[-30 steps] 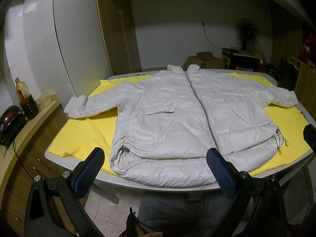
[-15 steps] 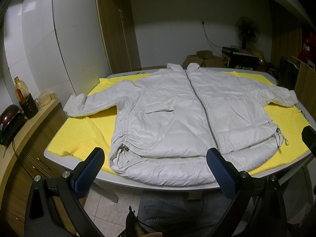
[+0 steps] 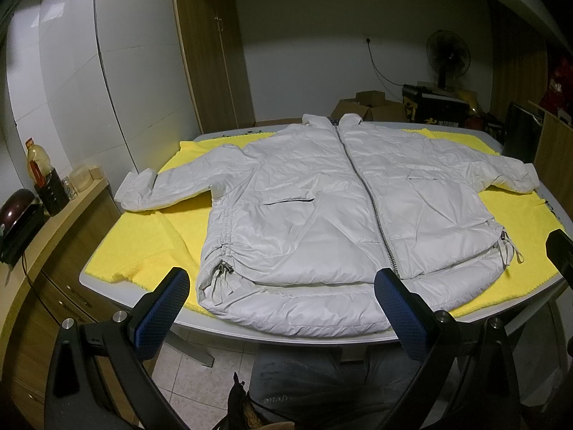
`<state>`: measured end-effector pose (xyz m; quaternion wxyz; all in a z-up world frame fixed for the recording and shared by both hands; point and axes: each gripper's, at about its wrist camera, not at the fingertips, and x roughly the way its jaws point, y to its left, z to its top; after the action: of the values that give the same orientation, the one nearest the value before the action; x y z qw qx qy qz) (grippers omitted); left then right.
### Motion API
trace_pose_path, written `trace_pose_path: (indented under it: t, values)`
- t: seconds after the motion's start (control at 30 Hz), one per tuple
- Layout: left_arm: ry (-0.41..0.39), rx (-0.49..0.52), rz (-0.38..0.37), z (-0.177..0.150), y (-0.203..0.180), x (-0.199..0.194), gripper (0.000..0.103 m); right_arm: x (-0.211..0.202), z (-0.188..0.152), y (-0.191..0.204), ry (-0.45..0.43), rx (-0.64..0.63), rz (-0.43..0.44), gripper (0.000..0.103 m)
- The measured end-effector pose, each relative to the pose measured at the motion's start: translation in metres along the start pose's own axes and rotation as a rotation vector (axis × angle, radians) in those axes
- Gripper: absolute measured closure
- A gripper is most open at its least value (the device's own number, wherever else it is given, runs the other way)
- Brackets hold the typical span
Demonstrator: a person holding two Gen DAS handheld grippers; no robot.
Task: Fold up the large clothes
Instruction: 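Grasp the white jacket's sleeve cuff with the left tool and lift it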
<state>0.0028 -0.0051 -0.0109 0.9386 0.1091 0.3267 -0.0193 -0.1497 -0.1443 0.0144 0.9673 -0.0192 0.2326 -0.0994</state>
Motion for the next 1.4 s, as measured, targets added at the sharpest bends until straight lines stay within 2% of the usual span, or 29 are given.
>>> trace_pose_path:
  t: [0.13, 0.2, 0.23, 0.3, 0.37, 0.5, 0.53, 0.67, 0.73, 0.8, 0.87, 0.93, 1.03, 1.2, 1.4]
  values:
    - [0.027, -0.024, -0.033, 0.000, 0.004, 0.005, 0.000, 0.000, 0.000, 0.000, 0.000, 0.000, 0.001, 0.000]
    - [0.067, -0.069, -0.105, 0.002, 0.011, 0.014, 0.000, 0.001, -0.001, 0.000, 0.003, -0.001, 0.003, 0.000]
    - [0.092, -0.107, -0.166, 0.003, 0.017, 0.020, 0.000, 0.001, -0.002, 0.001, 0.004, -0.001, 0.004, 0.000]
    - [0.137, -0.238, -0.318, 0.003, 0.039, 0.035, 0.000, 0.002, -0.002, 0.001, 0.008, 0.000, 0.004, 0.000]
    - [0.166, -0.372, -0.430, 0.003, 0.065, 0.051, 0.000, 0.004, -0.006, 0.003, 0.017, 0.000, 0.001, 0.000]
    - [0.186, -0.655, -0.601, 0.004, 0.132, 0.097, 0.000, 0.013, -0.009, 0.006, 0.043, 0.003, 0.037, 0.000]
    - [0.171, -0.721, -0.624, 0.006, 0.157, 0.113, 0.000, 0.017, -0.011, 0.009, 0.046, 0.002, 0.052, 0.000]
    - [0.119, -0.886, -0.571, 0.016, 0.228, 0.170, 0.000, 0.043, -0.021, 0.018, 0.091, 0.002, 0.100, 0.000]
    - [0.080, -0.972, -0.589, 0.016, 0.255, 0.209, 0.000, 0.057, -0.026, 0.023, 0.112, -0.004, 0.094, 0.000]
    - [0.110, -1.073, -0.618, 0.013, 0.278, 0.260, 0.000, 0.063, -0.029, 0.028, 0.090, -0.031, 0.054, 0.000]
    - [0.185, -1.151, -0.606, 0.008, 0.292, 0.309, 0.000, 0.069, -0.030, 0.038, 0.077, -0.092, 0.028, 0.000]
    - [0.221, -1.171, -0.573, 0.007, 0.298, 0.332, 0.000, 0.075, -0.029, 0.044, 0.081, -0.135, 0.036, 0.000]
    - [0.209, -1.212, -0.567, 0.009, 0.305, 0.364, 0.000, 0.086, -0.025, 0.037, 0.095, -0.123, 0.008, 0.000]
    - [0.212, -1.239, -0.561, 0.022, 0.303, 0.388, 0.000, 0.117, -0.022, 0.025, 0.170, -0.062, -0.017, 0.000]
    - [0.169, -1.235, -0.517, 0.033, 0.306, 0.407, 0.002, 0.134, -0.021, 0.028, 0.199, -0.069, -0.009, 0.000]
